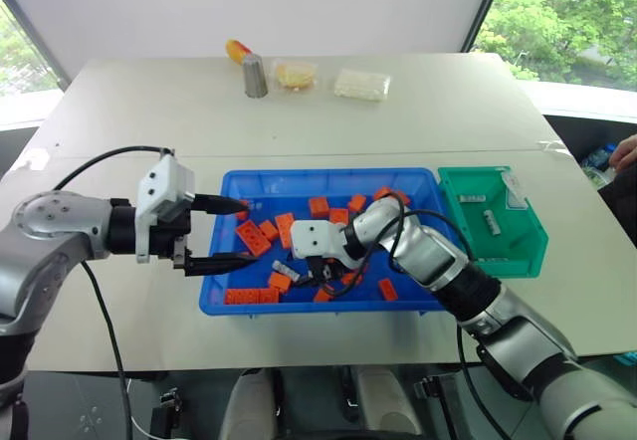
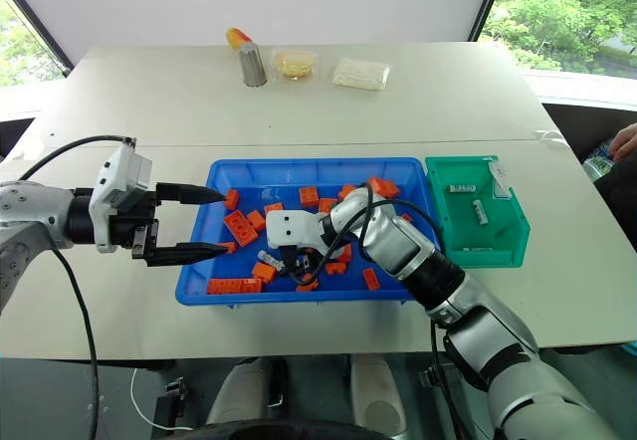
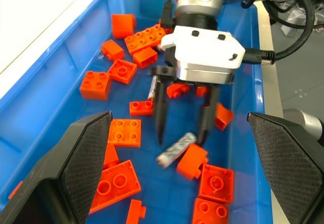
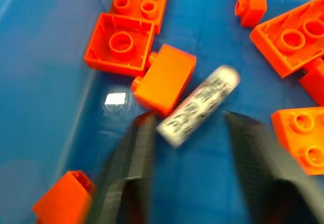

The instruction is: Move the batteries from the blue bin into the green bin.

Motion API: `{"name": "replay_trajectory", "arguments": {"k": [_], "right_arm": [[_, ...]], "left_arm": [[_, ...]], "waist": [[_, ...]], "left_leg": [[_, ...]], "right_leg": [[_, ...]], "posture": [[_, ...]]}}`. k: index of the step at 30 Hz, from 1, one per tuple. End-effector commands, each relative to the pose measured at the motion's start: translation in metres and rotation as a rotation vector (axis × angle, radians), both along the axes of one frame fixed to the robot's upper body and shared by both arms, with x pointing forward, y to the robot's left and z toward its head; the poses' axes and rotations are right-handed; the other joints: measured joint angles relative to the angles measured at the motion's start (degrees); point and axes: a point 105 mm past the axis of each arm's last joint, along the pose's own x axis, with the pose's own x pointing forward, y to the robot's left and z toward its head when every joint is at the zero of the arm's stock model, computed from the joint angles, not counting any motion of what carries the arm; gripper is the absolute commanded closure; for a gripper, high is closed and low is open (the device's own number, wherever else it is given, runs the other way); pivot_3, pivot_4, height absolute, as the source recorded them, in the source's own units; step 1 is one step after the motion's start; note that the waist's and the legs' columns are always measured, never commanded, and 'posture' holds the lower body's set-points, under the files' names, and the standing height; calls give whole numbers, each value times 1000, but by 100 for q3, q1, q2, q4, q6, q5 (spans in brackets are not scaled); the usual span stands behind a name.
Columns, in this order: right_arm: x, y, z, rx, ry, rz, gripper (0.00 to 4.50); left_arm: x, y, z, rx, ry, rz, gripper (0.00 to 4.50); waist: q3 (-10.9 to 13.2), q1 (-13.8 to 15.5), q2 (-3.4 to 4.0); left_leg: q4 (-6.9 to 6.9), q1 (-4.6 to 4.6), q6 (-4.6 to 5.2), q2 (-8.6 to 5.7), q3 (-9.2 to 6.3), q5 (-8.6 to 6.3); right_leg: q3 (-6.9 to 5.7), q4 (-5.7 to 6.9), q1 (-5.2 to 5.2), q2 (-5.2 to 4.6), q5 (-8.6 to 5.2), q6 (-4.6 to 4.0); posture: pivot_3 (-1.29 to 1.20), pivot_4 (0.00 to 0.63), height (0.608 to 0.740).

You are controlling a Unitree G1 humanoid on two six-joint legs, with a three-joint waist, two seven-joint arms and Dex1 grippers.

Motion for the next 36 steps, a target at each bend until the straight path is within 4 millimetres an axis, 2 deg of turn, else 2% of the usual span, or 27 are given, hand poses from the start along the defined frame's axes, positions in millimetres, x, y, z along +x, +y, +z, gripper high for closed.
{"name": "replay_trajectory", "arguments": {"k": [1,3,5,8,10,13,17,20,28,31,34,36], "right_arm": [[0,-1,7,9,16,-7,4426],[-3,-1,30,84,76,-33,4492],[-2,-10,70,201,136,-95,4492],[18,-49,124,324,109,-279,4492],[32,-85,147,366,70,-430,4492],[41,-135,157,357,17,-605,4492],[46,-199,150,293,-50,-819,4492],[40,-242,141,230,-74,-949,4492],[25,-281,126,193,-54,-1092,4492],[23,-289,122,167,-63,-1115,3002],[28,-284,134,191,-103,-1076,1549],[33,-252,157,296,-115,-921,1549]], "left_arm": [[-2,1,11,-7,-43,0,0],[-2,1,10,-10,-41,-1,0],[-2,-1,9,-18,-37,-7,0],[0,-3,7,-27,-38,-10,0],[2,-4,7,-35,-39,-13,0],[5,-6,6,-44,-42,-19,0],[9,-11,6,-58,-45,-36,0],[11,-14,5,-61,-48,-50,0],[13,-12,4,-60,-51,-54,0],[12,-13,4,-61,-50,-53,0],[11,-12,4,-61,-51,-49,0],[11,-12,5,-61,-52,-48,0]], "waist": [[0,1,0],[0,7,-2],[2,16,-2],[3,50,-1],[3,131,-1],[-2,203,-9],[-1,169,-10],[2,149,-7],[3,138,-6],[3,149,-5],[3,137,-5],[8,96,4]], "left_leg": [[0,0,0,0,0,0],[0,-1,0,0,-1,0],[0,-3,0,0,0,0],[2,-5,0,0,0,0],[3,-4,0,-3,0,0],[-1,-4,0,-5,-1,0],[-8,-6,5,-6,3,-3],[-8,-7,7,-6,8,-4],[-8,-1,12,-2,6,-7],[-6,-2,12,-5,8,-7],[-5,-2,12,-6,9,-7],[-6,-1,12,-5,10,-7]], "right_leg": [[0,0,0,0,0,0],[-1,0,0,-1,0,0],[-1,1,-2,-1,0,1],[0,1,-3,-4,1,1],[-3,-2,-1,-8,0,-1],[-8,-15,4,-12,-3,-5],[-6,-41,9,-13,-7,-12],[0,-43,9,-11,-6,-10],[5,-41,9,-2,-7,-7],[7,-42,10,-6,-7,-7],[7,-42,10,-7,-7,-6],[9,-42,9,-6,-7,-6]], "posture": [[0,150,740],[0,150,740],[0,150,740],[0,150,740],[0,150,740],[0,150,740],[0,150,740],[0,150,740],[0,150,740],[0,150,740],[0,150,740],[0,150,740]]}}
